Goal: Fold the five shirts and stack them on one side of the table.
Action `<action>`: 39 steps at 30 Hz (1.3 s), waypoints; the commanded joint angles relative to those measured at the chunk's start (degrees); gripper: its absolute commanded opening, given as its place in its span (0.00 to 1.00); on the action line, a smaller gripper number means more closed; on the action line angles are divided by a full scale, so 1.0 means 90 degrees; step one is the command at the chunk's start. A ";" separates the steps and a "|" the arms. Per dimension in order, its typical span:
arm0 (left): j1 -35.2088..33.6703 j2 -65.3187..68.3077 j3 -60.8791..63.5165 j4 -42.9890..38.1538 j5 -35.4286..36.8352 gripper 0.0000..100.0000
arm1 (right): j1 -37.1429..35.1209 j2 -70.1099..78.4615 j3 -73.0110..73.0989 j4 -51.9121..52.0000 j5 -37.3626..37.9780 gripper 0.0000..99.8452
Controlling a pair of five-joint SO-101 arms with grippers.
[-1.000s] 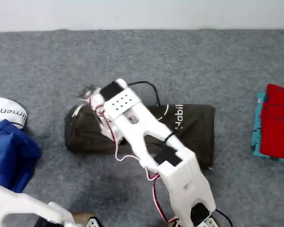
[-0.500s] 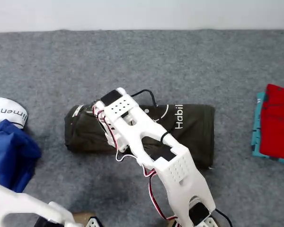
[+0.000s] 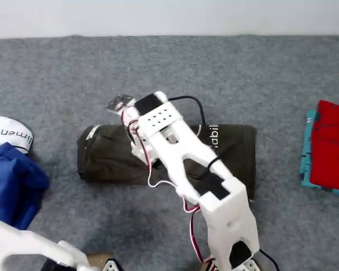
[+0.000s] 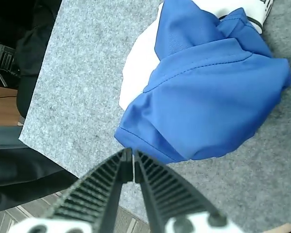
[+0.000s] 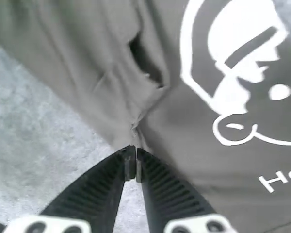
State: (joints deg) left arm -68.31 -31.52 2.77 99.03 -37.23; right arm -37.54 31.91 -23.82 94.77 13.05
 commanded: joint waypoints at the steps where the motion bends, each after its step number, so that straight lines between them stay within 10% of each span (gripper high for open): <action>1: 0.0010 -0.0205 -0.0142 0.0049 -0.0020 0.02 | 0.0073 0.0435 -0.0107 0.0005 -0.0059 0.01; 24: 0.0010 -0.0205 -0.0142 0.0039 -0.0039 0.02 | -0.0259 -0.1079 0.0557 0.0347 0.0000 0.01; 39: -0.0039 -0.0205 -0.0142 0.0049 -0.0049 0.02 | -0.0308 0.0786 0.0586 0.0689 -0.0068 0.01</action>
State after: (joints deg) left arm -68.31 -31.52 2.77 99.03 -37.23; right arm -39.65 39.65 -18.37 98.55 13.05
